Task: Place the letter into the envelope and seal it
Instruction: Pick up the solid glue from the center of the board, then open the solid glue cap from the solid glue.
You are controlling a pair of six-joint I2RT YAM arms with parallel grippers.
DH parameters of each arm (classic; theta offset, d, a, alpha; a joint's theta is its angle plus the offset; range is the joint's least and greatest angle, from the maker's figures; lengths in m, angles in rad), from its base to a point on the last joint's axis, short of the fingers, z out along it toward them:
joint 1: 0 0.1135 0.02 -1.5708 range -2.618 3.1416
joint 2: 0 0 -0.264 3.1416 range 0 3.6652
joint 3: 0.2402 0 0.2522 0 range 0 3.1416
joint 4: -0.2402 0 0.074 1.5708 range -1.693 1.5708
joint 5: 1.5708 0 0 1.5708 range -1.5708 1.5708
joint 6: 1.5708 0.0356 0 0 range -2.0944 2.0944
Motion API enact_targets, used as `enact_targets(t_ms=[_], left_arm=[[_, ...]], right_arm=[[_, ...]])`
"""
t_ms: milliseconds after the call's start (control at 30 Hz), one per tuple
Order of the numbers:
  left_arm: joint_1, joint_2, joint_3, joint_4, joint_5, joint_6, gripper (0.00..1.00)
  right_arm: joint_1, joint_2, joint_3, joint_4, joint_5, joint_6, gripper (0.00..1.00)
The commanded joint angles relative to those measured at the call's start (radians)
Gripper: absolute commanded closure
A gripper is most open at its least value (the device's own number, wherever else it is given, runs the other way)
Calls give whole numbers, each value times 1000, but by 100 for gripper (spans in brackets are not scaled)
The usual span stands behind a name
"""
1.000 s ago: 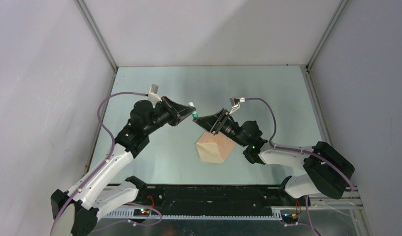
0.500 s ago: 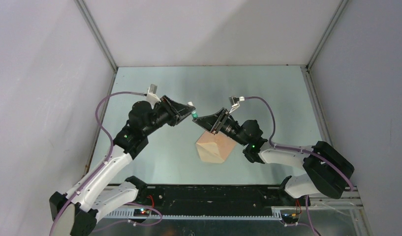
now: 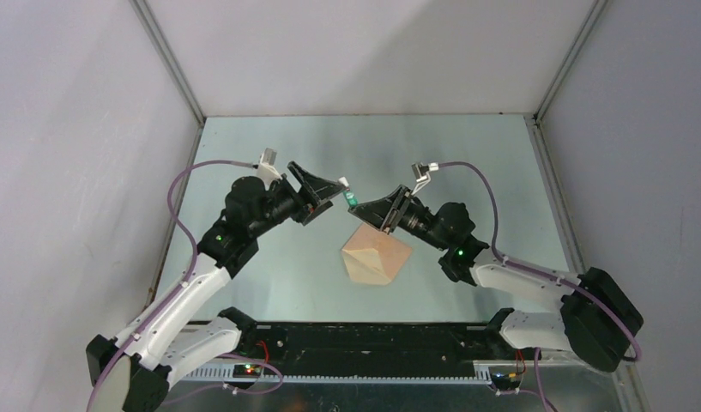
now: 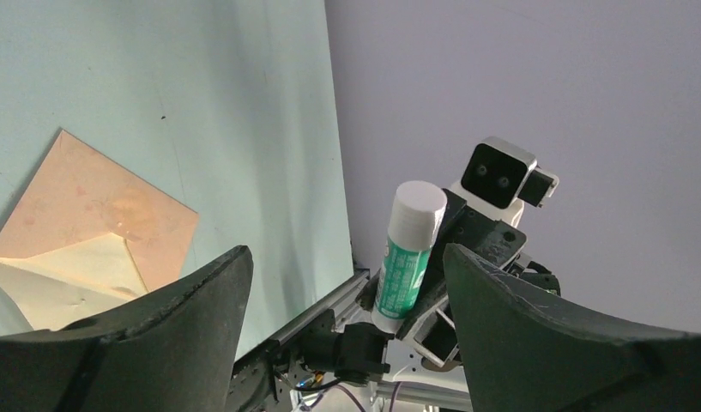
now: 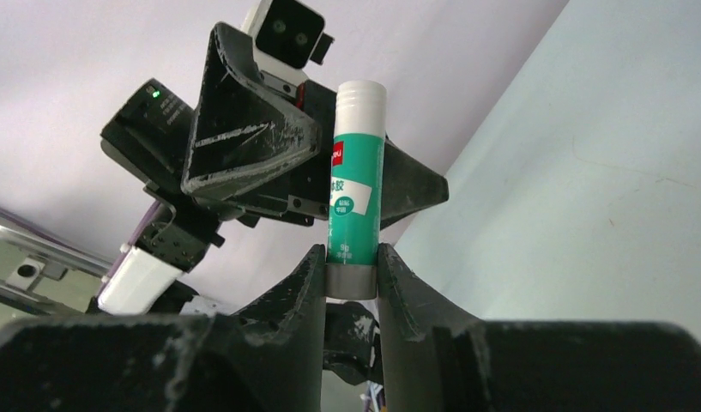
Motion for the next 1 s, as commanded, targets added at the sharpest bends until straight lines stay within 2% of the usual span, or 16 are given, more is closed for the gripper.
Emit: enact_targets(t_ms=[0, 133, 233, 267, 400, 633, 967], left_arm=[[7, -13, 28, 25, 32, 30, 16], [8, -24, 13, 147, 70, 13, 17], [8, -15, 24, 174, 99, 24, 16], [8, -6, 33, 171, 104, 27, 18], [8, 11, 39, 177, 111, 30, 36], [8, 19, 28, 169, 116, 25, 42], [7, 54, 23, 209, 127, 0, 63]], right_arm=[[-7, -72, 36, -126, -44, -74, 100], [-16, -79, 36, -135, -59, -69, 100], [-16, -69, 36, -120, -72, -61, 100], [-16, -66, 36, -113, -77, -58, 100], [-15, -57, 37, -98, -81, -49, 100], [-16, -58, 37, -87, -82, -43, 100], [-11, -38, 37, -52, -101, -26, 100]])
